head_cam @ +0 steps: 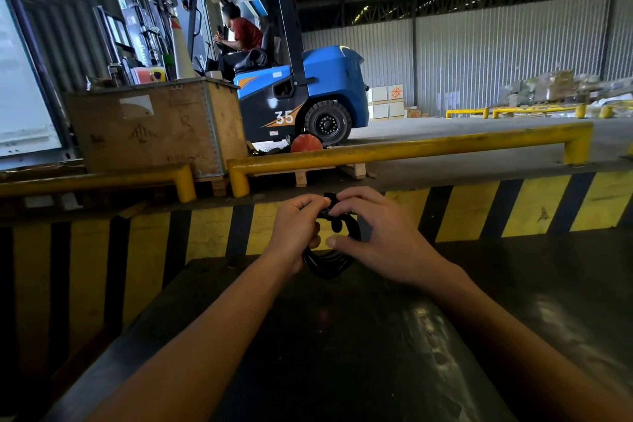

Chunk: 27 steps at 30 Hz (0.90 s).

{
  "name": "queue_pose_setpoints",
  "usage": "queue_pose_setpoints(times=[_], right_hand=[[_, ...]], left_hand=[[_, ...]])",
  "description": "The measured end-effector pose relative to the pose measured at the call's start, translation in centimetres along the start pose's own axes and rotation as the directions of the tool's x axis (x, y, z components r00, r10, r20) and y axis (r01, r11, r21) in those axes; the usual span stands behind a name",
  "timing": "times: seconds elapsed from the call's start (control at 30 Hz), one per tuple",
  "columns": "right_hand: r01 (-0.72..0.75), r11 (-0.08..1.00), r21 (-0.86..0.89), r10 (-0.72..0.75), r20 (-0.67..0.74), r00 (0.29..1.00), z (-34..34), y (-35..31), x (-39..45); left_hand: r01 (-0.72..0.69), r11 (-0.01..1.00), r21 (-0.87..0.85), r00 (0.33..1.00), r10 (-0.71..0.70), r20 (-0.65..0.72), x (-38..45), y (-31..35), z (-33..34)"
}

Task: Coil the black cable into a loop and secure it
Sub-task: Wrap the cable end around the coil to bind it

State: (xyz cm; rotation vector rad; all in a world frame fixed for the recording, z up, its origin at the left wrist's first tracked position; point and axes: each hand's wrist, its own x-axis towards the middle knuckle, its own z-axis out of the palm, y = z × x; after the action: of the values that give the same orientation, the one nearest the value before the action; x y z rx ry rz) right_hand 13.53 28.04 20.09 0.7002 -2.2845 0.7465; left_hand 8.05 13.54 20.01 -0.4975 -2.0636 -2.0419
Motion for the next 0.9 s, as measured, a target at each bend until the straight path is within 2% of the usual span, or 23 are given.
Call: queue_pose_setpoints(times=[0.1,0.3,0.43,0.67,0.77,0.9], right_hand=[[0.026,0.997,-0.072,-0.026,0.008,1.0,0.7,0.0,0.0],[0.05,0.994,-0.095,-0.067,-0.183,0.981,0.7,0.7,1.5],[0.043,0.995,-0.095,-0.06,-0.184,0.981,0.4,1.3,2.2],[-0.068,0.997,0.048,0.076,-0.173,0.982,0.3,1.8,2.3],[-0.118,0.983,0.139,0.135,-0.124,0.983,0.5,1.8,1.8],[-0.15,0.966,0.211,0.18,-0.13,0.975,0.6,2.0,1.6]], left_hand=[[0.03,0.999,-0.016,0.999,-0.03,-0.021,0.1,0.2,0.0],[0.006,1.0,-0.011,1.0,-0.006,-0.006,0.2,0.5,-0.3],[0.025,0.999,-0.03,0.999,-0.024,0.042,0.1,0.8,-0.8],[0.011,0.999,0.031,0.98,-0.017,0.196,-0.6,1.2,-1.0],[0.001,0.997,0.073,0.974,-0.018,0.226,-0.8,1.1,-1.3],[0.024,0.996,0.086,0.967,-0.045,0.251,-1.2,1.1,-1.4]])
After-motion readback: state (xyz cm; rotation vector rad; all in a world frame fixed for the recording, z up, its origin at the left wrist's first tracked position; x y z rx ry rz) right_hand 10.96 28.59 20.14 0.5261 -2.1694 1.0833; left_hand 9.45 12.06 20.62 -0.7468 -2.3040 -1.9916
